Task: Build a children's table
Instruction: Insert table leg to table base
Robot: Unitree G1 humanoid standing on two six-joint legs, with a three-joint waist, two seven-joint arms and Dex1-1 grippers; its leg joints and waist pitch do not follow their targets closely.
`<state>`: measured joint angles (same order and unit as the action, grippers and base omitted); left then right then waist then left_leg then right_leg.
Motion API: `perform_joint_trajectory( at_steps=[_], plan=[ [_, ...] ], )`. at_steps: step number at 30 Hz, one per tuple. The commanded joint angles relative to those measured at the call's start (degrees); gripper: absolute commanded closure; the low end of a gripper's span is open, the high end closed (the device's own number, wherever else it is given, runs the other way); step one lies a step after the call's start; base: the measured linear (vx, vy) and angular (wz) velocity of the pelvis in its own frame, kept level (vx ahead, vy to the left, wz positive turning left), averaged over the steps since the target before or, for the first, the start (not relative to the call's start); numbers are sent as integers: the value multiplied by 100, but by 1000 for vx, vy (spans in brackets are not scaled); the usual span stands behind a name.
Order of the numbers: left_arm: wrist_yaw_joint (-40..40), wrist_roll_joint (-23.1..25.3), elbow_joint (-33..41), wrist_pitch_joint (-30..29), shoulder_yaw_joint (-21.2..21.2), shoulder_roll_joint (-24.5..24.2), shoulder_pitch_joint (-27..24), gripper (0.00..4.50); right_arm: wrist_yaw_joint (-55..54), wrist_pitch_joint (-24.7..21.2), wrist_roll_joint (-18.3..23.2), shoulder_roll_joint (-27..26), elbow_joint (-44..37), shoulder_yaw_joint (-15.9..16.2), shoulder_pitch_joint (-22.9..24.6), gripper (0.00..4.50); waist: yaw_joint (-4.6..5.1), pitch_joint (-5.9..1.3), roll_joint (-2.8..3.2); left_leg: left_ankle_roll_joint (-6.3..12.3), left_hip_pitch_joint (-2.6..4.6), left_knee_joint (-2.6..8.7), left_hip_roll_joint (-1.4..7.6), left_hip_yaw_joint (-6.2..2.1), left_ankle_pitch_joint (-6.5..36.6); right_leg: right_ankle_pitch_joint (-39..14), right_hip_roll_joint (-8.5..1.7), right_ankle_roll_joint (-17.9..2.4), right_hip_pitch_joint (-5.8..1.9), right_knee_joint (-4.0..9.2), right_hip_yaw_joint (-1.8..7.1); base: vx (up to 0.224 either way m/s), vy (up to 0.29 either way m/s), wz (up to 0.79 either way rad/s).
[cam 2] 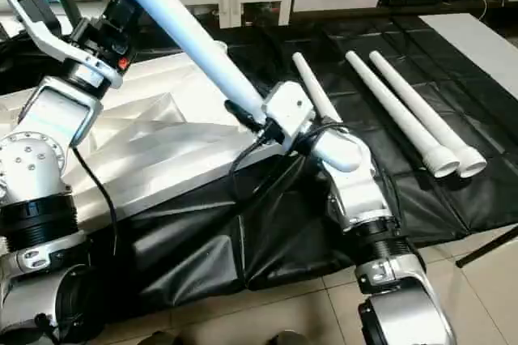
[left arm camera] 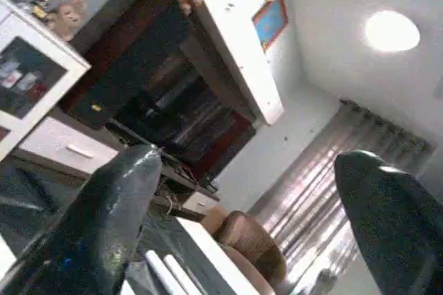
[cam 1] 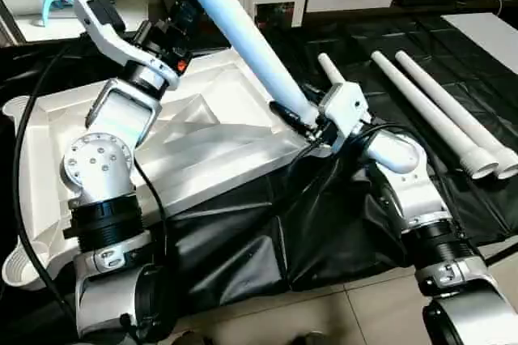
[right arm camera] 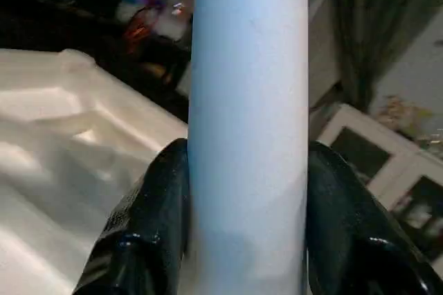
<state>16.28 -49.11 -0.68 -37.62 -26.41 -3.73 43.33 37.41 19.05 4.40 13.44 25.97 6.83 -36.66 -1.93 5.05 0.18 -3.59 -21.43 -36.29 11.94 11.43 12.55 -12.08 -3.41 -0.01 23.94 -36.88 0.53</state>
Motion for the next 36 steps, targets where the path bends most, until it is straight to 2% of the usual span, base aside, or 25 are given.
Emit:
perform_joint_trajectory(
  at_steps=[1,3,6,11,12,13,14,15,16,19,20,21,22,23,25,26,30,32,36],
  plan=[
    [139,37,189,-151,136,-8,-29,0,-250,-14,134,-28,-139,-259,-158,264,12,-550,76,439,101,353,36,-21,147,1072,-196,-1839,-362,279,68,0,0,0],
    [184,-65,239,-191,196,-51,-116,0,-374,-152,244,-43,-157,-401,-241,264,20,-544,76,334,99,359,23,-19,287,877,-188,-1764,-370,292,73,0,0,0],
    [232,-373,383,-234,289,-92,-228,0,-372,-386,233,2,-225,-417,-233,264,8,-559,77,296,88,350,10,-26,205,1060,-179,-1740,-386,268,81,0,0,0],
    [314,-379,464,-200,279,-81,-205,0,99,-658,-108,192,-283,78,6,264,17,-571,59,359,64,326,-3,-28,76,1275,-174,-1751,-407,262,73,0,0,0],
    [312,-357,434,-196,253,-84,-160,0,344,-737,-227,274,-315,300,136,264,15,-572,69,388,63,324,-3,-30,53,1297,-182,-1763,-407,261,76,0,0,0],
    [312,-357,434,-196,253,-84,-160,0,344,-737,-227,274,-315,300,136,264,12,-574,67,406,69,324,1,-31,43,1314,-181,-1767,-409,261,74,0,0,0],
    [320,-316,398,-155,252,-104,-129,0,497,-935,-308,327,-354,472,247,264,10,-573,61,420,61,319,0,-34,12,1352,-179,-1781,-415,258,75,0,0,0],
    [328,-329,391,-147,260,-117,-124,0,540,-943,-334,345,-374,524,284,264,4,-577,81,429,64,318,2,-38,7,1360,-188,-1800,-416,254,75,0,0,0],
    [327,-351,391,-138,278,-135,-128,0,539,-937,-356,353,-392,546,304,264,9,-568,74,436,64,323,4,-33,45,1321,-188,-1804,-408,265,74,0,0,0],
    [335,-459,418,-139,306,-172,-144,0,464,-945,-344,336,-446,518,317,264,6,-562,86,401,87,330,21,-36,145,1139,-191,-1814,-387,270,67,0,0,0],
    [312,-524,418,-153,296,-182,-149,0,349,-969,-323,311,-454,440,274,264,0,-565,126,370,92,329,21,-44,169,1100,-195,-1814,-387,263,66,0,0,0],
    [279,-543,414,-171,281,-185,-151,28,226,-955,-329,292,-428,357,219,264,7,-570,106,350,88,326,14,-38,140,1155,-187,-1815,-390,260,68,0,0,0],
    [279,-543,414,-171,281,-185,-151,28,224,-955,-329,292,-428,356,219,264,8,-570,98,351,90,327,11,-36,146,1164,-183,-1819,-387,264,68,0,0,0],
    [233,-551,398,-189,258,-180,-156,34,47,-907,-341,267,-364,244,135,264,6,-571,119,340,85,324,6,-39,136,1152,-186,-1806,-389,260,66,0,0,0],
    [229,-561,381,-195,250,-175,-158,34,-99,-898,-340,248,-355,160,82,264,10,-575,115,323,89,322,4,-37,154,1115,-184,-1788,-390,265,67,0,0,0],
    [228,-553,376,-191,255,-177,-159,54,-135,-908,-338,247,-362,142,74,264,6,-581,120,303,96,324,5,-39,137,1123,-177,-1771,-387,260,62,0,0,0],
    [146,-538,372,-164,247,-160,-172,77,-247,-920,-284,217,-351,49,-1,264,7,-589,122,314,86,313,-7,-38,62,1283,-172,-1760,-397,249,62,0,0,0],
    [122,-587,367,-147,257,-171,-183,104,-180,-923,-288,227,-388,97,9,264,3,-595,127,325,83,309,-9,-40,43,1345,-171,-1765,-403,242,61,0,0,0],
    [113,-598,382,-131,311,-207,-198,130,-29,-906,-349,263,-481,300,131,264,7,-593,128,335,84,313,-3,-45,81,1322,-172,-1780,-406,242,53,0,0,0]
  ],
)
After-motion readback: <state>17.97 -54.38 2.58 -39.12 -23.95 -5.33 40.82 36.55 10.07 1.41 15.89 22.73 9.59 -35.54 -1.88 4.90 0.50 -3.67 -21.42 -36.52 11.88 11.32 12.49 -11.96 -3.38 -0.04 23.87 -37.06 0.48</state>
